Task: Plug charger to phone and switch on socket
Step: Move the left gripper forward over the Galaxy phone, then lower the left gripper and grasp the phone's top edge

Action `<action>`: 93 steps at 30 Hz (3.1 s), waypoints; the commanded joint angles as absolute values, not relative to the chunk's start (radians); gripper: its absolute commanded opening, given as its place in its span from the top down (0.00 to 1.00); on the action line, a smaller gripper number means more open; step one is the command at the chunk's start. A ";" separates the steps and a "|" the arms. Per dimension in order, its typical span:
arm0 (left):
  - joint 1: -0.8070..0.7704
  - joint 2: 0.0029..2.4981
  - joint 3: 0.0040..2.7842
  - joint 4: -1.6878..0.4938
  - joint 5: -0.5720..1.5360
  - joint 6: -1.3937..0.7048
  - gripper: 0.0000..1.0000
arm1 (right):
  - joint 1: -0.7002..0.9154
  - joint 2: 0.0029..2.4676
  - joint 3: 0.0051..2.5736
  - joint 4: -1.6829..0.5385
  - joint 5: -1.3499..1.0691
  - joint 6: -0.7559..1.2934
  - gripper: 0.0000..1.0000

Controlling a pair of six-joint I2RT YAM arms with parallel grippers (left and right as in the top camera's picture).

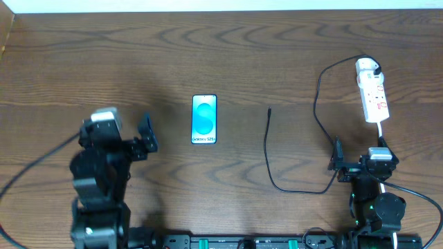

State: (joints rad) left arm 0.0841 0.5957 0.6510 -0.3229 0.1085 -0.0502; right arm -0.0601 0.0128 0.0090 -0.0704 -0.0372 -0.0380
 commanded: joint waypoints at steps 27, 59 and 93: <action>-0.067 1.677 1.752 -1.047 0.077 0.021 0.02 | -0.066 0.005 0.006 -0.072 -0.036 -0.050 0.01; -0.209 1.963 1.722 -1.082 0.067 -0.031 0.02 | -0.066 0.005 0.006 -0.072 -0.036 -0.050 0.01; -0.283 2.119 1.668 -1.047 0.093 -0.183 0.02 | -0.065 0.005 0.006 -0.072 -0.036 -0.050 0.01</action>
